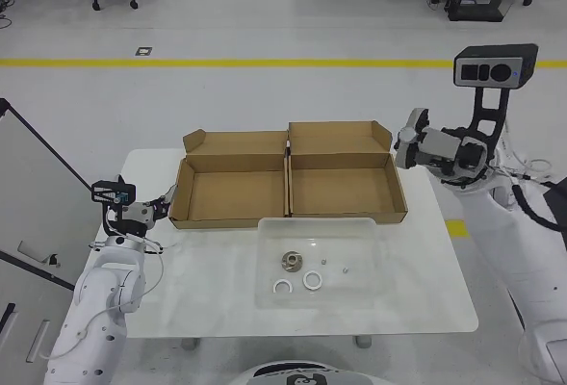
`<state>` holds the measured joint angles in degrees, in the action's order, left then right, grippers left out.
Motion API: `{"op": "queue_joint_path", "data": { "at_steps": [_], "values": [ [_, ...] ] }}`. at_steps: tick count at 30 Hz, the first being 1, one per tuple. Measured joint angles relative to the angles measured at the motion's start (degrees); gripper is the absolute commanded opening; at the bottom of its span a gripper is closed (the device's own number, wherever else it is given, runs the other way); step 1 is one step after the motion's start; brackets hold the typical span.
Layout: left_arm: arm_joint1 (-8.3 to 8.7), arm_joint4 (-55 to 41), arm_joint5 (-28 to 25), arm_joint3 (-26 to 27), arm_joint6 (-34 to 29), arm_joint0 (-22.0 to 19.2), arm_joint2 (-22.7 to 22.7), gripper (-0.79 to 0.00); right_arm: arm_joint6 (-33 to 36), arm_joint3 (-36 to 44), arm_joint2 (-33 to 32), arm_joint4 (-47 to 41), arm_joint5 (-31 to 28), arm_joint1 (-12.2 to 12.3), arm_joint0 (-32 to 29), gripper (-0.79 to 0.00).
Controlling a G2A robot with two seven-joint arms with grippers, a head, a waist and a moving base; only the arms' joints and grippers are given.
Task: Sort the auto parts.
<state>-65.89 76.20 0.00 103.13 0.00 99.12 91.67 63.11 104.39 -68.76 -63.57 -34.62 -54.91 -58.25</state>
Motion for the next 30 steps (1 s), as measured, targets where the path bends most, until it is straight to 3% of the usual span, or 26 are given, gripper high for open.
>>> {"op": "queue_joint_path", "data": {
  "at_steps": [12,30],
  "values": [
    [0.0,0.0,0.0,0.0,0.0,0.0,0.0,0.0,3.8,-0.3,-1.0,-13.1,1.9,-1.7,-1.9,-0.785],
    [0.0,0.0,0.0,0.0,0.0,0.0,0.0,0.0,5.1,-0.4,-1.2,-14.2,3.8,-2.2,-1.9,-0.785]
  ]
}}
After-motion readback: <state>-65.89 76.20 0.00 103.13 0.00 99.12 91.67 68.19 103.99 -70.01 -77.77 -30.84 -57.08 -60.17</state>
